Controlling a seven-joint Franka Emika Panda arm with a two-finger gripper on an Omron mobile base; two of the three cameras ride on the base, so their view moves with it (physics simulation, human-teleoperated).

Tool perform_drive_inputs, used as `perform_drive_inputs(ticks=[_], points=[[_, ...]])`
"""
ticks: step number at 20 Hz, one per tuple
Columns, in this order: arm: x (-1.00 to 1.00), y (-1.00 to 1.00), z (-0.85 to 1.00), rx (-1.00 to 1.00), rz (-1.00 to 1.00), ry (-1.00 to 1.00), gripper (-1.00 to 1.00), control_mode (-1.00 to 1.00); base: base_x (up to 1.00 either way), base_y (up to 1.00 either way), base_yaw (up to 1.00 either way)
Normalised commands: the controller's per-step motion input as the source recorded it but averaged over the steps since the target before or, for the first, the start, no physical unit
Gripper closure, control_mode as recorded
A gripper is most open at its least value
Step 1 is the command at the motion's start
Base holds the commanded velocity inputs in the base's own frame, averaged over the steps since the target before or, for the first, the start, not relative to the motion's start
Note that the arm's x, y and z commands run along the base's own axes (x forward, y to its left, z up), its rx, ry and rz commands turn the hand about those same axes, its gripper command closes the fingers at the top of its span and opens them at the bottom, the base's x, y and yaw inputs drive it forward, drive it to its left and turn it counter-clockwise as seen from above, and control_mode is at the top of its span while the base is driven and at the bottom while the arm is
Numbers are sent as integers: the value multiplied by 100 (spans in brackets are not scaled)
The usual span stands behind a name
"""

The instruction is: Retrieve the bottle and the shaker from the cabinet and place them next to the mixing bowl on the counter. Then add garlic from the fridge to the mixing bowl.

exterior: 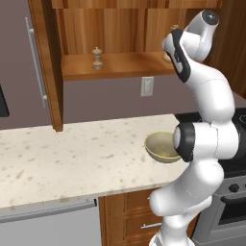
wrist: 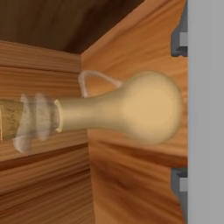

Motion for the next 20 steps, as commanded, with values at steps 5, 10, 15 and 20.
perform_drive_inputs(ticks=[5,10,15,20], points=[[0,0,0,0,-1,-21,-100,-100,0,0,0],[11,0,0,0,-1,-13,-100,-100,0,0,0],[18,0,1,-1,-3,0,-100,-100,0,0,0],[15,0,2,0,-2,0,-100,-100,0,0,0]])
